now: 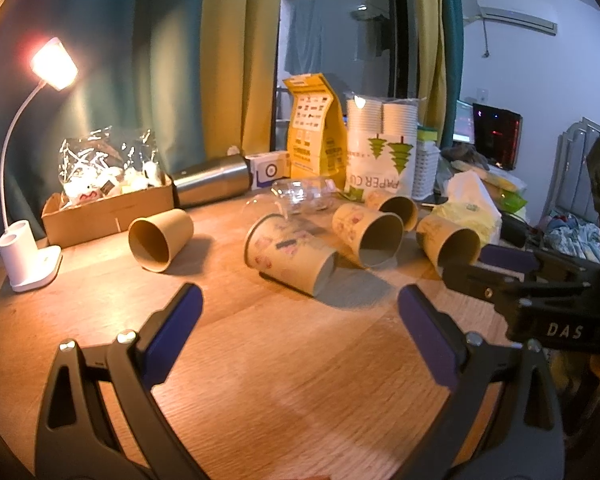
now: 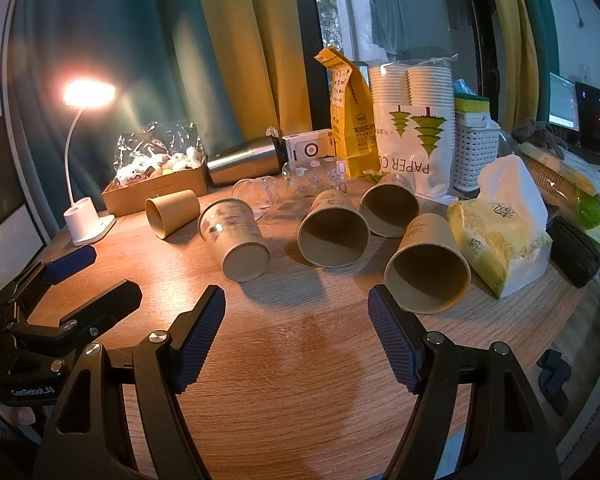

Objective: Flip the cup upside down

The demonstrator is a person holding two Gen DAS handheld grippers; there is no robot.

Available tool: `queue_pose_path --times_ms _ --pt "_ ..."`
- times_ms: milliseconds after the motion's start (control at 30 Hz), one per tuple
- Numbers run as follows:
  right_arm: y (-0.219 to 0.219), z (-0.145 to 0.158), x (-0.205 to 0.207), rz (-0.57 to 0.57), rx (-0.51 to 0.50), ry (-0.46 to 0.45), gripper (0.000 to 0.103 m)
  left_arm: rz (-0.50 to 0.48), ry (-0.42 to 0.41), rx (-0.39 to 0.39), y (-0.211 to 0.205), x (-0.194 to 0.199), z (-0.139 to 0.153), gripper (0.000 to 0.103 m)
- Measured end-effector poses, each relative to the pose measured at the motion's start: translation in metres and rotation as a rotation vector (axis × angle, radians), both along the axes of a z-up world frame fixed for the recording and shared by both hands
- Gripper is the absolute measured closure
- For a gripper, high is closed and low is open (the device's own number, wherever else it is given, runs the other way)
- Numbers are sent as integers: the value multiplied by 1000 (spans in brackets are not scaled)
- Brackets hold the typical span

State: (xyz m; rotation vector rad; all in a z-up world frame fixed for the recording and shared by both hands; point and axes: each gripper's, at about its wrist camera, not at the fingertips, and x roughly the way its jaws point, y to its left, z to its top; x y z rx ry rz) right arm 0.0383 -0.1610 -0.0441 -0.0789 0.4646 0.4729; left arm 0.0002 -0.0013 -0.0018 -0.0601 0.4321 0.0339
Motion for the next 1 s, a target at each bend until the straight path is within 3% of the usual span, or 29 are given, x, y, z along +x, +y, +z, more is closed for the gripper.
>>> queue_pose_path --times_ms 1000 --pt "3 0 -2 1 0 2 26 13 -6 5 1 -1 1 4"
